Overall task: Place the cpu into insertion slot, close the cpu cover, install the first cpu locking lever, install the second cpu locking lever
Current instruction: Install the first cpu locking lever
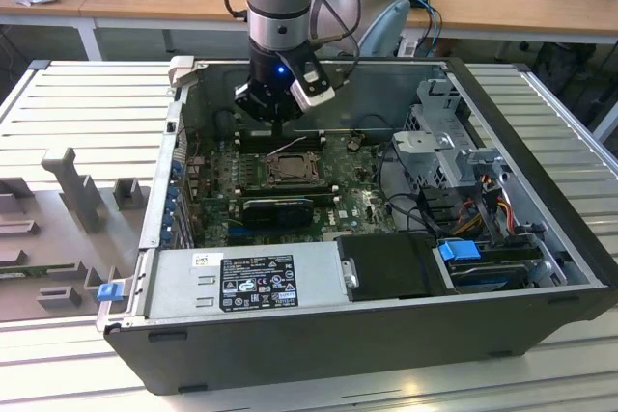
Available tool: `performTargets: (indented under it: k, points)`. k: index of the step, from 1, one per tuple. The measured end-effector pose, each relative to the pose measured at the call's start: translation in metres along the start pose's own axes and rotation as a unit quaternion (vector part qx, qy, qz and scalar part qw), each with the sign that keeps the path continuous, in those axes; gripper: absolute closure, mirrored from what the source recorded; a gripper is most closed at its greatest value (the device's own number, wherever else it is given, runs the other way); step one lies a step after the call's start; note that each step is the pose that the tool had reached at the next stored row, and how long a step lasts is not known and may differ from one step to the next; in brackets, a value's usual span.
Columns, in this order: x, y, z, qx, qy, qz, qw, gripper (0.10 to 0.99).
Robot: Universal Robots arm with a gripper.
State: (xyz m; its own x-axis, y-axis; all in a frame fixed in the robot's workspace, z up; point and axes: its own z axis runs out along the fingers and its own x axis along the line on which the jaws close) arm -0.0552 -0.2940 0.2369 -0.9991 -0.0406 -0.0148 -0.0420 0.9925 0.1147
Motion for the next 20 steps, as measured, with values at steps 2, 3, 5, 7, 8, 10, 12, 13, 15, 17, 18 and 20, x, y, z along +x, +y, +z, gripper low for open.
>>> performTargets:
  k: [2, 3, 5, 7, 8, 10, 12, 13, 15, 17, 18, 20]
  points:
    - [-0.007, -0.0006, 0.0033, -0.0001, 0.0, -0.005, 1.0, 0.98]
    - [-0.008, -0.0007, 0.0039, 0.0, -0.0001, -0.006, 1.0, 0.98]
    - [-0.009, -0.0011, 0.0069, 0.0, -0.0002, -0.006, 1.0, 0.98]
    - [-0.0096, -0.0013, 0.0079, -0.0001, -0.0002, -0.006, 1.0, 0.98]
    - [-0.0101, -0.0013, 0.0085, 0.0, -0.0001, -0.006, 1.0, 0.98]
    - [-0.0113, -0.0013, 0.0094, 0.0, -0.0001, -0.006, 1.0, 0.98]
    - [-0.0156, -0.0003, 0.0116, -0.0001, -0.0002, -0.006, 1.0, 0.98]
    - [-0.017, 0.0004, 0.0125, -0.0001, -0.0002, -0.006, 1.0, 0.98]
    - [-0.0196, 0.0013, 0.0137, -0.0001, -0.0002, -0.006, 1.0, 0.98]
    - [-0.0224, 0.0023, 0.015, 0.0, -0.0001, -0.006, 1.0, 0.98]
    - [-0.0239, 0.0028, 0.016, 0.0, -0.0001, -0.006, 1.0, 0.98]
    - [-0.0262, 0.0035, 0.0175, -0.0001, -0.0002, -0.006, 1.0, 0.98]
